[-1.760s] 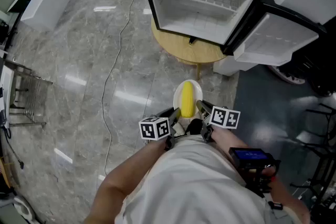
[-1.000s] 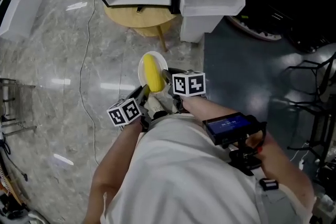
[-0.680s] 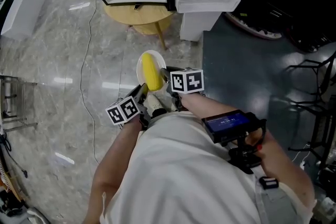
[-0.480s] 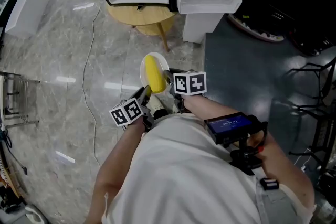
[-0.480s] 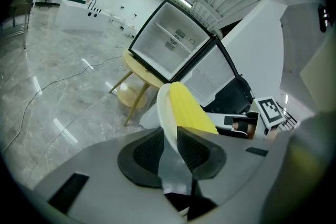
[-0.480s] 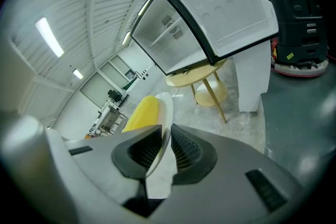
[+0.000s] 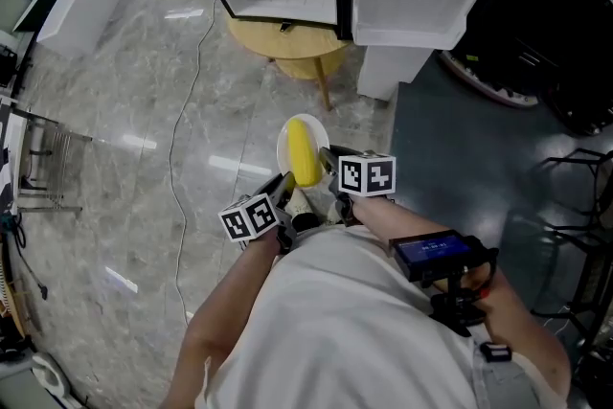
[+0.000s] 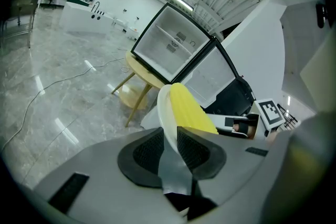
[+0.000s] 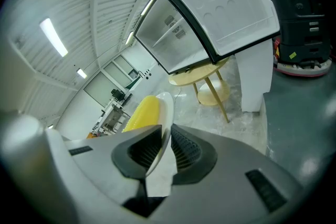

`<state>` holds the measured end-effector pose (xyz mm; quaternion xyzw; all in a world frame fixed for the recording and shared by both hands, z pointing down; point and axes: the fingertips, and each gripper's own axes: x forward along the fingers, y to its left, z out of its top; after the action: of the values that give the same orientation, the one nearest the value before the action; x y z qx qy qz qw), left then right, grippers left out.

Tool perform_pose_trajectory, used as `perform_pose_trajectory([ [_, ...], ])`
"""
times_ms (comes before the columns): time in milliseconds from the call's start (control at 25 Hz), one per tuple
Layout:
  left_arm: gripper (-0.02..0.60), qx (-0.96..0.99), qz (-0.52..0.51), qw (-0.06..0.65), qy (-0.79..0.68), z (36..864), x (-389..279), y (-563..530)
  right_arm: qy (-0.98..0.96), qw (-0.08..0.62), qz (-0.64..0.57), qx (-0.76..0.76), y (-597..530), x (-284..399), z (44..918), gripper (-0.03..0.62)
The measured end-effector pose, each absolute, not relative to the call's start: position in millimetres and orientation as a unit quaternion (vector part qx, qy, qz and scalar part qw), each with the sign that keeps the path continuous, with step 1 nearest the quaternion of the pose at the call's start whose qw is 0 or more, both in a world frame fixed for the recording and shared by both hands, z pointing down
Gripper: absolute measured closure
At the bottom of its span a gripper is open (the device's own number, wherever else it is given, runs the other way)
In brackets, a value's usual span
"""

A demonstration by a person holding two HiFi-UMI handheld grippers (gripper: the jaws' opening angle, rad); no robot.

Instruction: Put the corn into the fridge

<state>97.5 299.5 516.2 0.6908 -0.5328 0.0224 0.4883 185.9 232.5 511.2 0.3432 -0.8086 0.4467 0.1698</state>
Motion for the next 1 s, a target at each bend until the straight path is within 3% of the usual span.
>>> perform_pose_trajectory([
  [1000, 0.5, 0.681, 0.024, 0.483, -0.549, 516.1, 91.5, 291.9, -0.814, 0.165, 0.451, 0.329, 223.9, 179.3, 509.4, 0.539],
])
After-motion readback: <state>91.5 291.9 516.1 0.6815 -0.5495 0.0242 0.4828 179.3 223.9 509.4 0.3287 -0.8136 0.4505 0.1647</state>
